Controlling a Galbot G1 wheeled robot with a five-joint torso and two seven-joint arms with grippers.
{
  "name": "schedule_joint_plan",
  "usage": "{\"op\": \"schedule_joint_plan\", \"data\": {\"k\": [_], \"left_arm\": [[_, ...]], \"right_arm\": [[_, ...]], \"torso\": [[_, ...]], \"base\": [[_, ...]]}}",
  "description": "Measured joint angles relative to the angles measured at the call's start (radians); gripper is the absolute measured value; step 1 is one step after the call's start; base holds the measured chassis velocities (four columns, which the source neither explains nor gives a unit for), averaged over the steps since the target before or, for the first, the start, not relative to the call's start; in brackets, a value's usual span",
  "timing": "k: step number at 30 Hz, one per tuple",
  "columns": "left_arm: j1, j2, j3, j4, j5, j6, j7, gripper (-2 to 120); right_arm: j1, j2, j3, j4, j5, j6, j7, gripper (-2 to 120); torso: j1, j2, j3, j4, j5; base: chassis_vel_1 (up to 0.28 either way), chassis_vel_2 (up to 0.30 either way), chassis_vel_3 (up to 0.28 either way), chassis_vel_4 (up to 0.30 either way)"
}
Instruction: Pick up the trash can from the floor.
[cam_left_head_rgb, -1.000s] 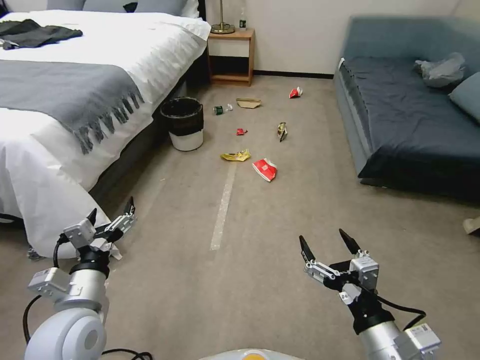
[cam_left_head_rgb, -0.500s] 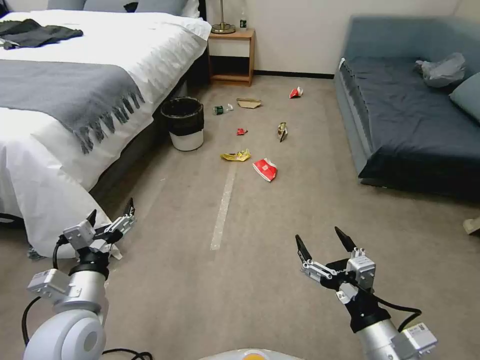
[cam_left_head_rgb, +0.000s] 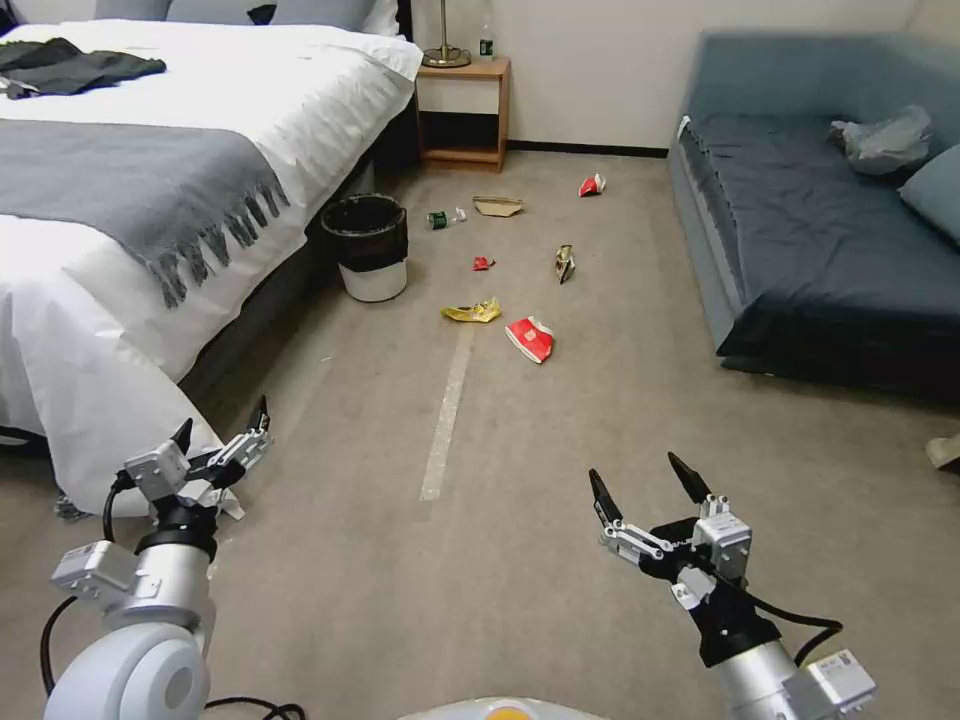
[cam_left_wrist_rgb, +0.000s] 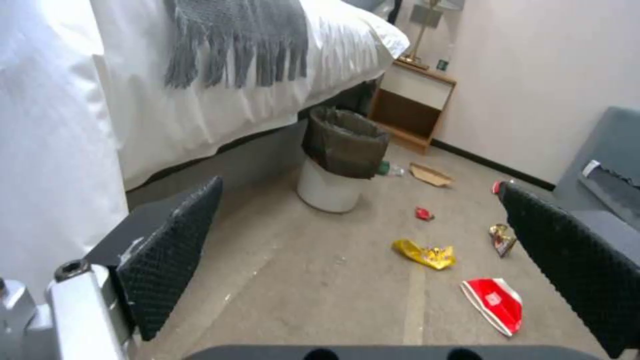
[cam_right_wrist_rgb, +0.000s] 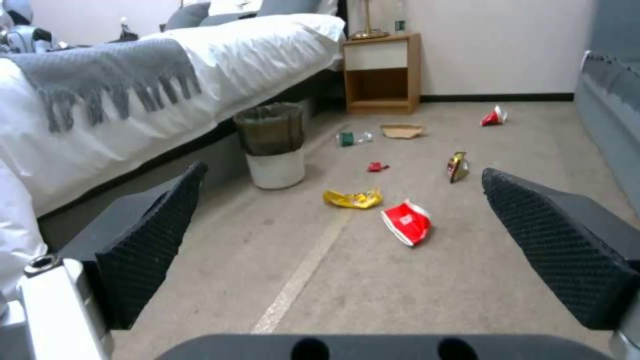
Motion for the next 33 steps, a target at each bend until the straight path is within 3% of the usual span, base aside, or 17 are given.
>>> {"op": "schedule_joint_plan", "data": {"k": [33], "left_arm": [[0.005, -0.007, -0.002, -0.004, 0.004, -0.005, 0.004, 100]], "right_arm": [[-0.004, 0.0, 0.0, -0.003, 0.014, 0.019, -0.02, 100]], "torso": [[0.0, 0.0, 0.0, 0.0001, 0.0001]], "base": [[-0.02, 0.021, 0.022, -0.017]]}}
